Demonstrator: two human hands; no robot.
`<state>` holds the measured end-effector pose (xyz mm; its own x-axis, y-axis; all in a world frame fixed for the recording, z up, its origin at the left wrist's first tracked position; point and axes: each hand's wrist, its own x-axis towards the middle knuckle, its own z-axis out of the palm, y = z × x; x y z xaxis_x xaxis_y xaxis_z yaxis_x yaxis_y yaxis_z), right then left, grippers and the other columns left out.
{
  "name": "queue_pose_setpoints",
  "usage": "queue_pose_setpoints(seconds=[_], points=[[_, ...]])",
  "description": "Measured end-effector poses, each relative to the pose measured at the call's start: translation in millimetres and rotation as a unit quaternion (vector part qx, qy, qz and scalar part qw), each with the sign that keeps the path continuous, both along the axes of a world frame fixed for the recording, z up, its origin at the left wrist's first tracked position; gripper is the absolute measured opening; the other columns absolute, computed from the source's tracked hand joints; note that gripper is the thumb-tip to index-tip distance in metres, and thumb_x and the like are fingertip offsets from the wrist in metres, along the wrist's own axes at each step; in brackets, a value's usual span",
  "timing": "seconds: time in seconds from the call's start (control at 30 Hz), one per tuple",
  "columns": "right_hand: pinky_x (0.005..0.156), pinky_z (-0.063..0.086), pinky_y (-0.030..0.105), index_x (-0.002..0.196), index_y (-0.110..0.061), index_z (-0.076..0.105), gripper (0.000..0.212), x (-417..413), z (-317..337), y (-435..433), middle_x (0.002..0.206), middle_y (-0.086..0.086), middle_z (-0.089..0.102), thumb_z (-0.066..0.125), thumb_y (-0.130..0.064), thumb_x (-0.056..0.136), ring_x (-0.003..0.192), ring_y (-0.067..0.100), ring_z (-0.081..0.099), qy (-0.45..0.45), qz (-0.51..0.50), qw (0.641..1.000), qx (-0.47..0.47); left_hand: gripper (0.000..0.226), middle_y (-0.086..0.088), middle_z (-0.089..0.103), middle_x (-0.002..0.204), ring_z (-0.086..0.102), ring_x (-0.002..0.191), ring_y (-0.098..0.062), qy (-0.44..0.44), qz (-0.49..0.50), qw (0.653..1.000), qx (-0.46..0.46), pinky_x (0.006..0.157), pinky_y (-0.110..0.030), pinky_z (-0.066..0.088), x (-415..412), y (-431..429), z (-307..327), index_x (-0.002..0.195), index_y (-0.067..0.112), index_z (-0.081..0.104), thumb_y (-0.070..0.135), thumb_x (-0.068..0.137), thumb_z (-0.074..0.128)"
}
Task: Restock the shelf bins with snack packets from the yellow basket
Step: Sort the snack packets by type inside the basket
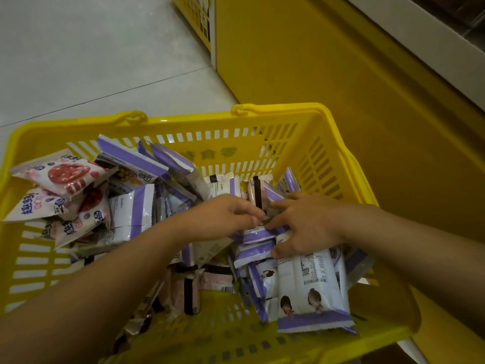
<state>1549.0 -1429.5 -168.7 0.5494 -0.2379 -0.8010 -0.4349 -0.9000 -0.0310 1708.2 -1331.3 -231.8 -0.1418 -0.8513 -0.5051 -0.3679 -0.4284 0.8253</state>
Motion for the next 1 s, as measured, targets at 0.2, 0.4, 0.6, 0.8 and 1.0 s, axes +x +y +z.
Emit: queue_pose_setpoints(seconds=[0.2,0.4,0.6,0.8,1.0], points=[[0.113,0.017,0.05,0.145,-0.044,0.029,0.072,1,-2,0,0.156,-0.008,0.028,0.035,-0.078,0.082,0.147,0.027,0.001,0.023,-0.012,1.0,0.012,0.045,-0.003,0.053,0.138,0.058,0.109,-0.016,-0.15,0.121,0.98,-0.059,0.089,-0.029,0.047,-7,-42,-9,0.142,0.016,0.044,0.016,0.097,0.051],[0.112,0.019,0.05,0.146,-0.042,0.03,0.071,1,0,-1,0.153,-0.007,0.033,0.034,-0.076,0.083,0.147,0.027,0.002,0.016,-0.015,0.999,0.027,0.046,-0.016,0.059,0.108,0.058,0.074,-0.026,-0.133,0.172,0.973,0.082,0.063,-0.036,0.049,-21,-77,-43,0.138,0.005,0.038,0.02,0.097,0.052],[0.112,0.023,0.053,0.146,-0.039,0.031,0.07,0,1,-4,0.148,-0.007,0.04,0.034,-0.074,0.085,0.145,0.028,0.005,0.011,-0.015,0.999,0.037,0.044,-0.013,0.058,0.099,0.055,0.075,-0.021,-0.185,0.175,0.961,0.108,0.054,-0.029,0.043,-24,-91,-61,0.133,0.0,0.04,0.02,0.096,0.052],[0.114,0.022,0.051,0.147,-0.039,0.029,0.07,-1,1,-3,0.148,-0.004,0.04,0.036,-0.073,0.086,0.145,0.029,0.006,0.004,-0.018,0.999,0.037,0.061,-0.025,0.05,0.129,0.053,0.114,-0.035,-0.212,0.168,0.955,0.119,0.086,-0.037,0.043,-30,-97,-72,0.142,-0.01,0.018,0.012,0.095,0.051],[0.113,0.025,0.051,0.146,-0.04,0.03,0.07,-2,0,-2,0.15,-0.005,0.038,0.036,-0.073,0.085,0.145,0.028,0.008,-0.001,-0.022,0.999,0.035,0.048,-0.011,0.062,0.118,0.054,0.076,-0.012,-0.155,0.115,0.98,0.042,0.052,-0.016,0.04,-20,-85,-74,0.131,0.012,0.05,0.022,0.088,0.067]])
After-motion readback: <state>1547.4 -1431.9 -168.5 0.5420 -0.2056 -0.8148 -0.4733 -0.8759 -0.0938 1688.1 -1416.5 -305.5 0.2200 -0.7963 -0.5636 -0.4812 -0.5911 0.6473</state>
